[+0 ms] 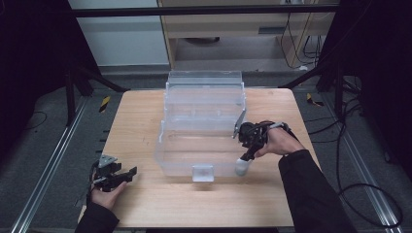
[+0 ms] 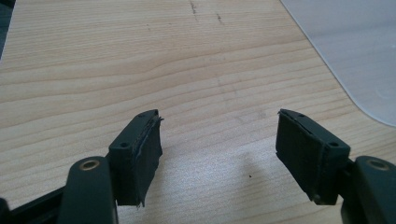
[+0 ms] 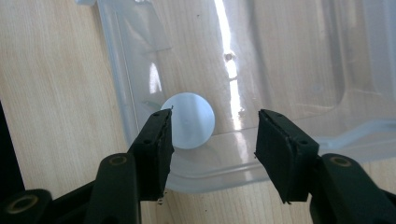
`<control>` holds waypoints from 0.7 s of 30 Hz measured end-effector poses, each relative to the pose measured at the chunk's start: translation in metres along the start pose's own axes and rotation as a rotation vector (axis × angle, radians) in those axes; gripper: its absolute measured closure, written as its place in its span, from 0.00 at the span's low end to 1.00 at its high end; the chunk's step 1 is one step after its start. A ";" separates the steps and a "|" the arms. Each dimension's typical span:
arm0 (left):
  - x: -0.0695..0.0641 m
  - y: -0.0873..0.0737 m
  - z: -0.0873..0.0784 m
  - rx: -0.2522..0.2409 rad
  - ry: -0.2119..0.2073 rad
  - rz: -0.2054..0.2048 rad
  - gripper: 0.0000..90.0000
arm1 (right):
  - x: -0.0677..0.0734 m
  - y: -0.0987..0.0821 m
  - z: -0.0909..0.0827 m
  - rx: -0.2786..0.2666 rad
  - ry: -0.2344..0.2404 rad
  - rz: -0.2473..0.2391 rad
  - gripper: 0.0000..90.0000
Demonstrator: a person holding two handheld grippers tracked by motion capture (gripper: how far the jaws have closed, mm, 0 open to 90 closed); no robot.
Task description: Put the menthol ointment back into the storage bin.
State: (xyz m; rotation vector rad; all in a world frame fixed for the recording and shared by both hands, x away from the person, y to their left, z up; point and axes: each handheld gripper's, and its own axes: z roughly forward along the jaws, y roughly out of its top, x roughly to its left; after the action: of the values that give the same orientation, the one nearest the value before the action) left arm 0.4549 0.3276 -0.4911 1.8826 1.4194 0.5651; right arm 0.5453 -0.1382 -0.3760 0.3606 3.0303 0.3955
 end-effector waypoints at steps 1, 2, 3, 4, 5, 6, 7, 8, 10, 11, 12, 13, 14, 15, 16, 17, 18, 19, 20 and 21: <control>0.000 0.000 0.000 0.000 -0.001 -0.001 0.34 | 0.000 -0.001 -0.002 -0.005 -0.005 0.006 0.50; 0.000 0.000 0.000 0.000 0.000 0.000 0.34 | 0.000 -0.002 -0.005 -0.019 -0.014 0.013 0.49; 0.000 0.000 0.000 0.001 -0.001 0.000 0.34 | 0.001 -0.003 -0.007 -0.025 -0.022 0.021 0.49; 0.000 0.000 0.000 0.001 -0.002 -0.001 0.34 | 0.002 -0.004 -0.010 -0.036 -0.027 0.026 0.47; 0.000 0.000 0.000 0.003 0.000 0.003 0.34 | 0.003 -0.005 -0.012 -0.044 -0.032 0.034 0.45; 0.000 0.000 0.000 0.003 0.000 0.003 0.34 | 0.004 -0.006 -0.014 -0.052 -0.038 0.043 0.42; 0.000 0.000 0.000 0.001 -0.001 0.000 0.34 | 0.005 -0.008 -0.018 -0.074 -0.046 0.053 0.41; 0.000 0.000 0.000 0.000 -0.001 0.000 0.34 | 0.005 -0.008 -0.018 -0.074 -0.046 0.053 0.41; 0.000 0.000 0.000 0.000 -0.001 0.000 0.34 | 0.007 -0.013 -0.026 -0.137 -0.077 0.087 0.36; 0.000 0.000 0.000 0.000 0.000 0.000 0.34 | 0.009 -0.015 -0.030 -0.150 -0.086 0.115 0.34; 0.000 0.000 0.000 0.000 0.000 0.000 0.34 | 0.010 -0.017 -0.033 -0.171 -0.103 0.118 0.32; 0.000 0.000 0.000 0.001 0.000 0.001 0.34 | 0.011 -0.019 -0.034 -0.186 -0.117 0.132 0.31; 0.000 0.000 0.000 0.001 0.000 0.001 0.34 | 0.012 -0.021 -0.037 -0.202 -0.132 0.130 0.30; 0.000 0.000 0.000 0.002 0.001 0.003 0.34 | 0.014 -0.024 -0.039 -0.216 -0.145 0.144 0.27; 0.000 0.000 0.000 0.001 0.000 0.003 0.34 | 0.015 -0.027 -0.042 -0.235 -0.158 0.157 0.27; 0.000 0.000 0.000 0.000 0.000 0.003 0.34 | 0.016 -0.030 -0.044 -0.254 -0.171 0.168 0.27; 0.000 0.000 0.000 0.000 0.000 0.003 0.34 | 0.017 -0.034 -0.046 -0.279 -0.186 0.187 0.25; 0.000 0.000 0.000 0.000 0.000 0.003 0.34 | 0.017 -0.034 -0.046 -0.279 -0.186 0.187 0.25; -0.001 0.000 0.000 0.000 0.000 0.004 0.34 | 0.019 -0.040 -0.049 -0.311 -0.216 0.238 0.23; -0.001 0.000 0.000 0.000 0.000 0.004 0.34 | 0.020 -0.044 -0.051 -0.332 -0.226 0.259 0.22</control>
State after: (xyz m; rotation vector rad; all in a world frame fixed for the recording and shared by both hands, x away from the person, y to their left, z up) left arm 0.4544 0.3272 -0.4908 1.8859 1.4163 0.5668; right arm 0.5112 -0.1868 -0.3392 0.7175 2.6417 0.8008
